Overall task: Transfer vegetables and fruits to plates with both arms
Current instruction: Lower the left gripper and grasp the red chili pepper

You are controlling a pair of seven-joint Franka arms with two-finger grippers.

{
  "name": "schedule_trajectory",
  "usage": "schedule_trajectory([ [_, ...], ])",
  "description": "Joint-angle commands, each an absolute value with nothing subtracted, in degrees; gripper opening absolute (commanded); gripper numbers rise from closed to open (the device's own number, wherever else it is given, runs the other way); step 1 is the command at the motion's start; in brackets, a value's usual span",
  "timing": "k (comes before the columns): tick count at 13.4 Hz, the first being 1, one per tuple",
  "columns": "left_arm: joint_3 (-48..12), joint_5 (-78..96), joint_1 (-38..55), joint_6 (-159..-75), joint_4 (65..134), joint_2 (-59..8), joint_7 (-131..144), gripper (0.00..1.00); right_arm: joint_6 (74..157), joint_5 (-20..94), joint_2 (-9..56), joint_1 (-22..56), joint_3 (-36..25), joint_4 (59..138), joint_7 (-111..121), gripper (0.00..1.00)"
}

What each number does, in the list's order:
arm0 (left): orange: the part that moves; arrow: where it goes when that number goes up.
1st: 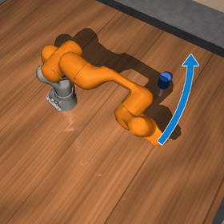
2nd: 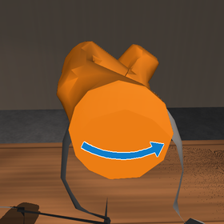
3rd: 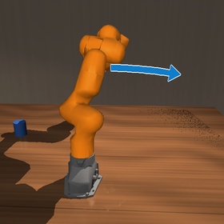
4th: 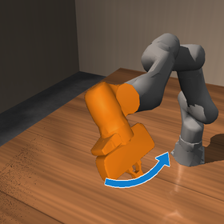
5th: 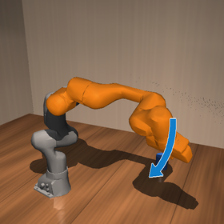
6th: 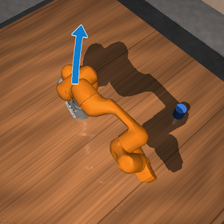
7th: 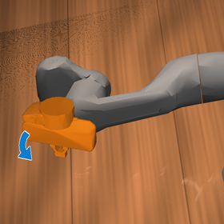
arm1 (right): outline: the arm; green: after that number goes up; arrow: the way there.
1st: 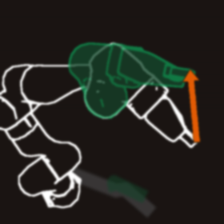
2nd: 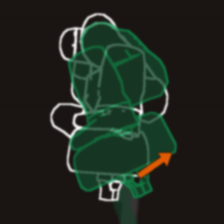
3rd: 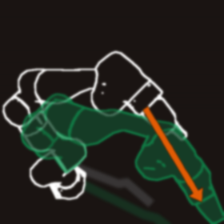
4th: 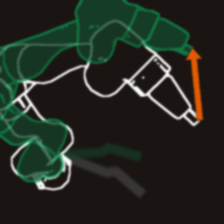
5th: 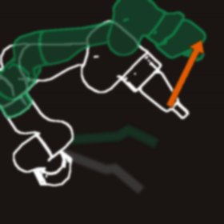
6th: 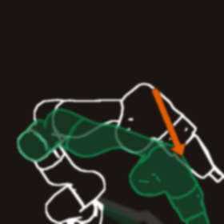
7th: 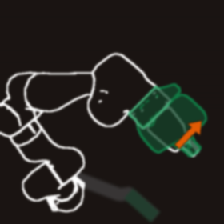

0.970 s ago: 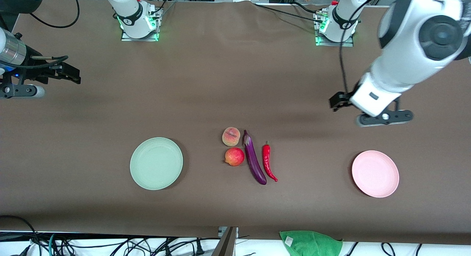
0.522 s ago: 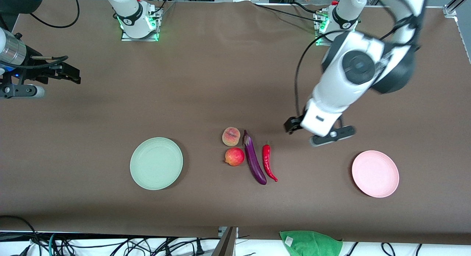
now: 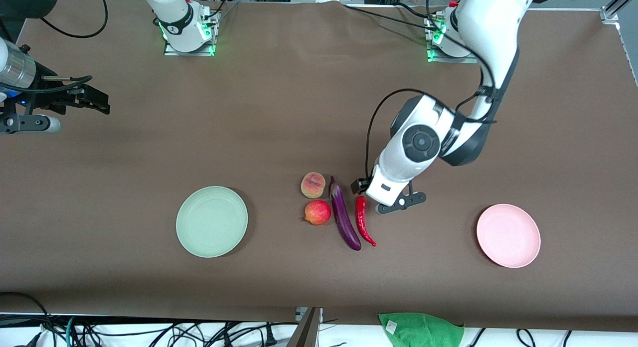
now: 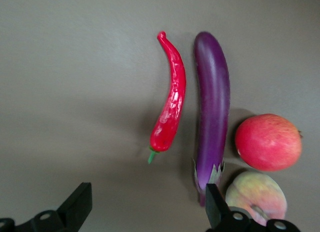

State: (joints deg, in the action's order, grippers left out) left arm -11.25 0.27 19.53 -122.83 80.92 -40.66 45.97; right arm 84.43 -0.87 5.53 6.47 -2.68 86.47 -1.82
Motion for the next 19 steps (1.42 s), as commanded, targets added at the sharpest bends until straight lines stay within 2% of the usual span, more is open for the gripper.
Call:
schedule_trajectory([
  [1, -11.51, -1.75, 20.04, -126.82, 80.86, -43.58, 45.26, 1.00, 85.51, 0.35, 5.27, 6.24, -2.81, 85.61, -0.97, 1.00],
  [3, -11.51, -6.56, 20.30, -127.61, 80.42, -46.22, 45.26, 1.00, 87.26, 0.26, 6.32, 6.42, -2.64, 84.82, -0.97, 1.00],
  [6, -10.81, -8.44, 20.21, -135.60, 80.16, -49.39, 45.18, 1.00, 88.86, 0.70, 9.66, 6.42, -2.55, 84.29, -0.44, 1.00],
  [9, -10.11, -8.52, 20.21, -136.40, 79.72, -49.75, 44.74, 1.00, 92.53, 2.20, 10.02, 6.77, -2.37, 84.20, -0.18, 1.00],
  [12, -9.49, -10.36, 20.30, -140.70, 79.54, -50.88, 43.95, 1.00, 92.02, 1.76, 10.02, 10.01, -2.37, 84.37, -0.52, 1.00],
  [14, -9.49, -10.63, 20.48, -141.68, 78.58, -52.03, 43.59, 1.00, 91.85, 1.49, 12.29, 9.67, -2.46, 84.82, 0.43, 1.00],
  [17, -9.40, -12.91, 20.74, -141.85, 78.57, -52.82, 43.59, 0.87, 91.76, 2.19, 14.75, 8.97, -2.99, 84.82, 3.60, 1.00],
  [18, -9.40, -13.88, 20.74, -141.86, 78.57, -52.91, 43.59, 0.78, 91.76, 2.28, 15.03, 8.36, -2.99, 84.64, 4.04, 1.00],
  [19, -9.40, -14.32, 20.74, -141.86, 78.57, -53.08, 43.59, 0.64, 91.76, 2.55, 14.94, 8.61, -2.90, 84.64, 4.04, 1.00],
])
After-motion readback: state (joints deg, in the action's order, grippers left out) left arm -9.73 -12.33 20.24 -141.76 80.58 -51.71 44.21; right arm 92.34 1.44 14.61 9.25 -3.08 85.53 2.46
